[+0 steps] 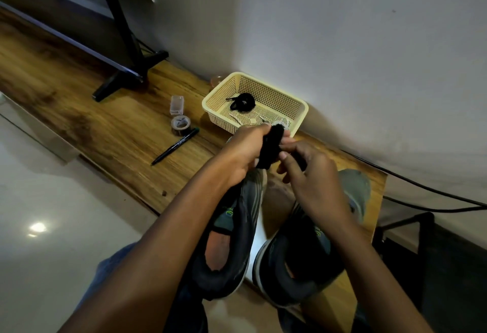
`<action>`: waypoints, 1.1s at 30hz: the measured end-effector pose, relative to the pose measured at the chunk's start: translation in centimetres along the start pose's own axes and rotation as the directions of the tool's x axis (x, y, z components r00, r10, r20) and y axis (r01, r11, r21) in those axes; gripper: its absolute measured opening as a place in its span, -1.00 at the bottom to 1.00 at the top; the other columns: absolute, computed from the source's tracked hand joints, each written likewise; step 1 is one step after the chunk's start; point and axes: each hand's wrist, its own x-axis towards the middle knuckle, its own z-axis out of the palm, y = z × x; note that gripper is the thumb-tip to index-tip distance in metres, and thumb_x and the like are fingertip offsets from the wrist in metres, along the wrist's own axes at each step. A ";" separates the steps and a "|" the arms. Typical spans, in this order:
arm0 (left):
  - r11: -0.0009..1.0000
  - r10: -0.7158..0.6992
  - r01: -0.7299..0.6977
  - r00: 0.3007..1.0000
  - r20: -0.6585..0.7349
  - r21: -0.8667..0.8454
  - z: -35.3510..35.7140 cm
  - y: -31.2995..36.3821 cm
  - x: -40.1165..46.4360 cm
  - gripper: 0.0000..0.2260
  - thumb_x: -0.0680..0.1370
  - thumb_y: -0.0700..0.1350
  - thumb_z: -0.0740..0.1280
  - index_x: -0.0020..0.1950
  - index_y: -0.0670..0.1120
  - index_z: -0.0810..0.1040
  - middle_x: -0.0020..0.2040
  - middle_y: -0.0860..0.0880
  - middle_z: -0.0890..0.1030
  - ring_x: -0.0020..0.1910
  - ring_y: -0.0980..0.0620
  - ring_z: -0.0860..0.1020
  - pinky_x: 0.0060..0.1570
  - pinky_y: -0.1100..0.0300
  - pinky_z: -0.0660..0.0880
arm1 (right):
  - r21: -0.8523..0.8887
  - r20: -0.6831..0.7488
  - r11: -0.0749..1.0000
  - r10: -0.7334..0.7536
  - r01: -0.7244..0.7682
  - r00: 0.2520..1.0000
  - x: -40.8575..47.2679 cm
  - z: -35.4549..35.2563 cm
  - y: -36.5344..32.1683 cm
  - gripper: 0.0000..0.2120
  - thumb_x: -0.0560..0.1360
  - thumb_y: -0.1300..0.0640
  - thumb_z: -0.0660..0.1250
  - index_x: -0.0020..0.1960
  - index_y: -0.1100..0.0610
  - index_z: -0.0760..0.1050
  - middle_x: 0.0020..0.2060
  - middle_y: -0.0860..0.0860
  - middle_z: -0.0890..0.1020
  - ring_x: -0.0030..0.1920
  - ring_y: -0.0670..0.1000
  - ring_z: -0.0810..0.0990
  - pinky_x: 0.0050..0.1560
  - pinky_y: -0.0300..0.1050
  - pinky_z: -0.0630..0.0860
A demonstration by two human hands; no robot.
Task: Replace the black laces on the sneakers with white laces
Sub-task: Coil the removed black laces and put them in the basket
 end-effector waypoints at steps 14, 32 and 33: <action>0.908 -0.056 0.110 0.988 0.143 -0.404 1.2 0.5 -0.5 -0.64 0.70 -0.05 -0.05 -0.12 -0.11 0.45 -0.04 -0.09 0.63 -0.14 0.02 0.61 -0.19 0.16 0.59 | -0.012 -0.116 1.000 -0.009 0.008 0.993 -0.3 1.7 -0.4 -0.90 0.48 0.14 0.42 -0.01 0.07 0.65 0.06 -0.08 0.42 0.17 -0.04 0.43 0.11 -0.07 0.45; 0.992 0.093 -0.073 0.976 0.197 -0.103 3.0 -0.7 -1.3 -0.68 0.66 -0.12 0.13 -0.21 -0.06 0.56 -0.34 0.01 0.62 -0.29 0.05 0.52 -0.28 0.24 0.40 | 0.505 -0.266 0.836 0.389 -0.217 0.882 0.5 0.3 0.0 -0.77 0.37 0.26 0.48 -0.04 0.17 0.50 -0.30 0.08 0.51 -0.28 0.04 0.49 -0.21 -0.03 0.52; 0.992 0.116 -0.102 0.974 0.196 -0.076 3.1 -0.8 -1.2 -0.66 0.66 -0.11 0.14 -0.25 -0.05 0.58 -0.32 -0.02 0.60 -0.24 -0.01 0.48 -0.25 0.21 0.36 | 0.472 -0.282 0.855 0.379 -0.216 0.881 0.5 0.4 0.0 -0.78 0.36 0.24 0.48 -0.04 0.19 0.50 -0.33 0.06 0.49 -0.30 0.04 0.45 -0.21 0.02 0.52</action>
